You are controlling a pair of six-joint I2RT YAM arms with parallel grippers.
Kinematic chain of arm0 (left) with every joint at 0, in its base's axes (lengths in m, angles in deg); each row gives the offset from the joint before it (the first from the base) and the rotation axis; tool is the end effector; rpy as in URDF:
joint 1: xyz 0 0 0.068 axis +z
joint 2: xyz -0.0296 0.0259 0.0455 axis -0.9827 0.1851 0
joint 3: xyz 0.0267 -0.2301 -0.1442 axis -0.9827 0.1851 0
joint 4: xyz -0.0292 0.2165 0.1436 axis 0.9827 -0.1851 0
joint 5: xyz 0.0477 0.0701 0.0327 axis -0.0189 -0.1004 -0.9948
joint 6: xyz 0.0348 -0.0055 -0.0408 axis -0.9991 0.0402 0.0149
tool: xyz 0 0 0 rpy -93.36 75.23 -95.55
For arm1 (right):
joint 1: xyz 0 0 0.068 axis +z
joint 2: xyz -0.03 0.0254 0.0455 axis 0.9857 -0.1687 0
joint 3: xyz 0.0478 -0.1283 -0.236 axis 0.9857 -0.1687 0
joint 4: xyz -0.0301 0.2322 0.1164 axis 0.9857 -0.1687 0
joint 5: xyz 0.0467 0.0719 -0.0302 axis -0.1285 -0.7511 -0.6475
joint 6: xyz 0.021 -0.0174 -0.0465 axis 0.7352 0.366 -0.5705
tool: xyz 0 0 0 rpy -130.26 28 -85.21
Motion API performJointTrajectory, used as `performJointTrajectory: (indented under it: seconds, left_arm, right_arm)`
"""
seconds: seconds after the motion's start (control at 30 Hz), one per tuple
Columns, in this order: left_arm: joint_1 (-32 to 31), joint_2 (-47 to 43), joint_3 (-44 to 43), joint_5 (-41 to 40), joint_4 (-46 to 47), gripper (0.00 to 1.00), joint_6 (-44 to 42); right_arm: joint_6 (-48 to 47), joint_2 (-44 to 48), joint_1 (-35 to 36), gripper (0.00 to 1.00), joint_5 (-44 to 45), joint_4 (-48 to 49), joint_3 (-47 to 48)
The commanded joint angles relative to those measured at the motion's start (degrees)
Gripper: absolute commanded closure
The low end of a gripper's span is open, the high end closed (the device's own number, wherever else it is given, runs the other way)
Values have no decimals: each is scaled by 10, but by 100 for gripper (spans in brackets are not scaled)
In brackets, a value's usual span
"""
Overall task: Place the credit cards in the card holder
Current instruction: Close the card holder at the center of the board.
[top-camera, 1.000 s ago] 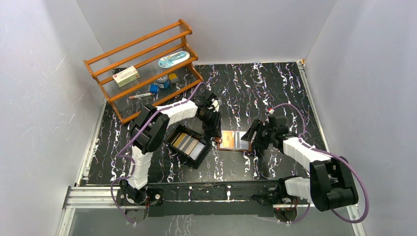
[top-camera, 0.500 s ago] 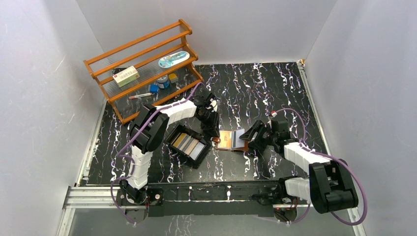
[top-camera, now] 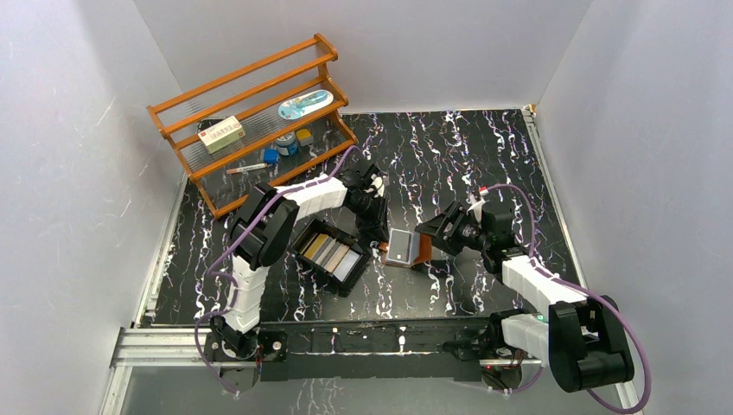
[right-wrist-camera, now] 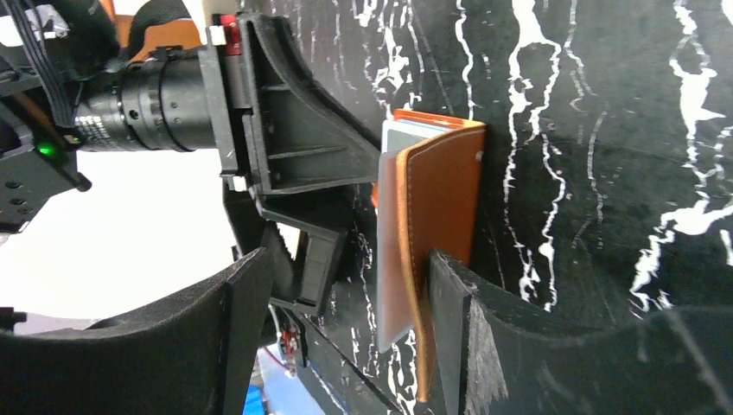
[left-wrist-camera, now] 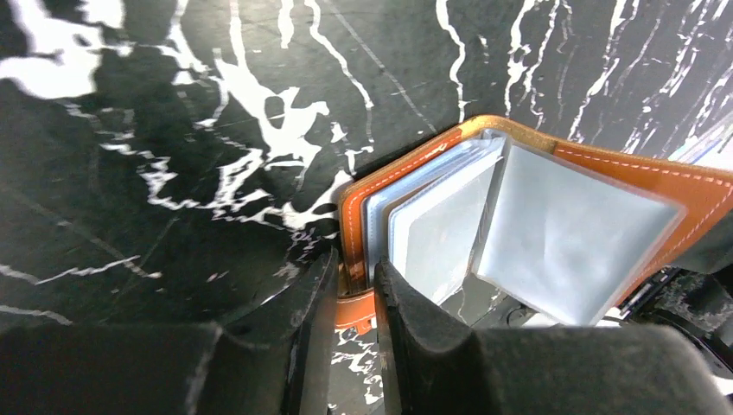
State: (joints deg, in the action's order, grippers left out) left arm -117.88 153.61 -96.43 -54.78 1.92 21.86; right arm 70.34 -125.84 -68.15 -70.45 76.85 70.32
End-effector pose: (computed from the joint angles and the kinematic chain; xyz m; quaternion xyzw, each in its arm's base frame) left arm 0.3326 -0.2856 0.1520 0.1213 0.9360 -0.3226 0.0717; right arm 0.2048 0.0617 0.1792 0.1714 0.8235 0.4484 0.3023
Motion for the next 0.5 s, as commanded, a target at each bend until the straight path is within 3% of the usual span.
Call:
performJointTrajectory:
  seconds: [0.0, 0.27, 0.47]
  left_arm:
    - [-14, 4, -6, 50, 23, 79, 21]
    - [-25, 20, -37, 93, 60, 80, 62]
    - [-28, 9, -42, 119, 70, 79, 71]
  right_arm:
    - [51, -13, 3, 28, -47, 91, -24]
    - [39, -30, 3, 29, -43, 54, 21]
    - [-89, -52, 3, 35, 63, -143, 86]
